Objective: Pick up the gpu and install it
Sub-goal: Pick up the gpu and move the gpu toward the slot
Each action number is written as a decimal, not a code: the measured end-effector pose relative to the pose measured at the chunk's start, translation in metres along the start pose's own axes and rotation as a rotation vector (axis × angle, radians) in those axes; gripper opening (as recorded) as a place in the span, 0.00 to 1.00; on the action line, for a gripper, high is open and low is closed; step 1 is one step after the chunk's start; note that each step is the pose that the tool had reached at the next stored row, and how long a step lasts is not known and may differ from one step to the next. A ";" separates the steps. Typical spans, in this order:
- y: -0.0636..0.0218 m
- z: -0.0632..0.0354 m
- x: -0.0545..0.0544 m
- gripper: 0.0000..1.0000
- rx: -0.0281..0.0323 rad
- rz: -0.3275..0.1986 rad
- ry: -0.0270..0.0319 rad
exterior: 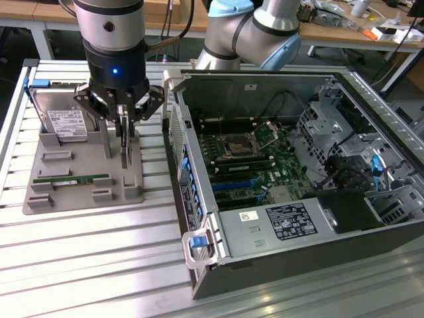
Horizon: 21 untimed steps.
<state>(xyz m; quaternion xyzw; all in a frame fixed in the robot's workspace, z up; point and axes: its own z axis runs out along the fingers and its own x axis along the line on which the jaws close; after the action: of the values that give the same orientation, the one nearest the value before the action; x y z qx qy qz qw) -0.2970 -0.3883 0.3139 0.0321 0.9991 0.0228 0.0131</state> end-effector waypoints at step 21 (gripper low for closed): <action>0.0005 -0.0113 0.000 0.26 0.0000 0.000 0.0000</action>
<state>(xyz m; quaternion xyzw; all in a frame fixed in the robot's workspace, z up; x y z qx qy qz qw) -0.2970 -0.3884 0.3252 0.0321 0.9991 0.0228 0.0131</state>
